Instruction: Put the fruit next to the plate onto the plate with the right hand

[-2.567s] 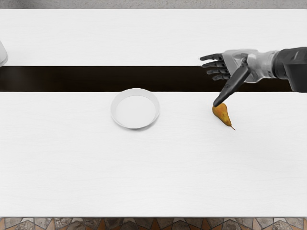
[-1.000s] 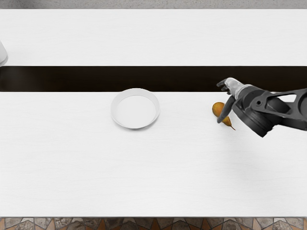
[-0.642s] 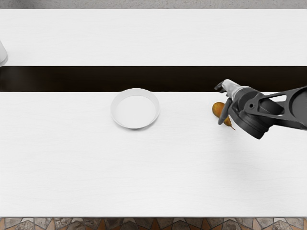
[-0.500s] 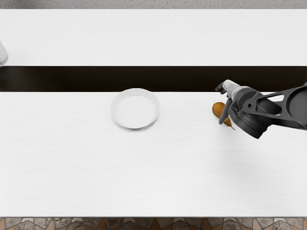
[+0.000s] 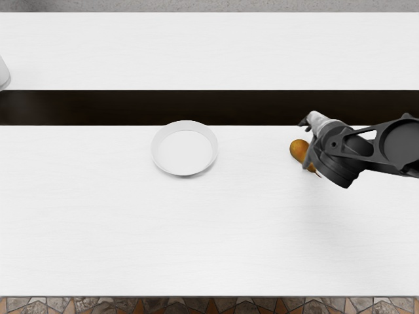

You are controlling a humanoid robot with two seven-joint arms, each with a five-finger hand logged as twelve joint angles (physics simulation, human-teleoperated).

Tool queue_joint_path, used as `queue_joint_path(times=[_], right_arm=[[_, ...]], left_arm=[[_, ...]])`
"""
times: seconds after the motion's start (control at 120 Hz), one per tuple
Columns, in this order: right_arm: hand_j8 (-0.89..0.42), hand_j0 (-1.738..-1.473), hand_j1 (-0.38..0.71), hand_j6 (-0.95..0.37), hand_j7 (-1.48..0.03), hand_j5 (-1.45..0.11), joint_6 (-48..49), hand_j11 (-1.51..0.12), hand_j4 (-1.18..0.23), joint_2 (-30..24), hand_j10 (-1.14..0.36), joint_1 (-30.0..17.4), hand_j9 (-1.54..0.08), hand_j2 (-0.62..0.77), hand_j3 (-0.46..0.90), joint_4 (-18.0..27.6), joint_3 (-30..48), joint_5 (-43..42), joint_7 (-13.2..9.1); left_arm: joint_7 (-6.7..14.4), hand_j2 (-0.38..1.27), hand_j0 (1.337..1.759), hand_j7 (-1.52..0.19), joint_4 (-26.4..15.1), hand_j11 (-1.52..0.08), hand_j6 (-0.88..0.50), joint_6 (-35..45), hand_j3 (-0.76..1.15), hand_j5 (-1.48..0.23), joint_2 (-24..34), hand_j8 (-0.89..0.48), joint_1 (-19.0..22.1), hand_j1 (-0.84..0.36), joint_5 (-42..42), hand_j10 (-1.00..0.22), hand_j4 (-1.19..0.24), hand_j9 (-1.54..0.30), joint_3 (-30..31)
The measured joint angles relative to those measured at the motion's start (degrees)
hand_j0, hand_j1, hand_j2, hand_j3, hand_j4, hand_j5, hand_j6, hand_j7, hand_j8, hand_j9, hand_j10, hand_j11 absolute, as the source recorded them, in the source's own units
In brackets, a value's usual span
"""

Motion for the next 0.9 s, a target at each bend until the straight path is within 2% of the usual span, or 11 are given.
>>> queue_joint_path(times=[0.325, 0.9], right_arm=[[-0.30, -1.658, 0.01, -0.30, -0.39, -0.39, 0.00, -0.39, -0.30, 1.48, -0.30, -1.51, -0.39, -0.06, 0.00, -2.02, -0.08, 0.09, 0.00], [-0.40, -1.658, 0.12, -0.40, -0.51, -0.51, 0.00, -0.51, -0.40, 2.34, -0.40, -1.60, -0.51, -0.08, 0.00, -2.38, -0.35, -0.22, 0.00]], left_arm=[[0.00, 0.00, 1.658, 0.00, 0.00, 0.00, 0.00, 0.00, 0.00, 0.00, 0.00, 0.00, 0.00, 0.35, 0.00, 0.00, 0.00, 0.00, 0.00], [0.00, 0.00, 1.658, 0.00, 0.00, 0.00, 0.00, 0.00, 0.00, 0.00, 0.00, 0.00, 0.00, 0.35, 0.00, 0.00, 0.00, 0.00, 0.00]])
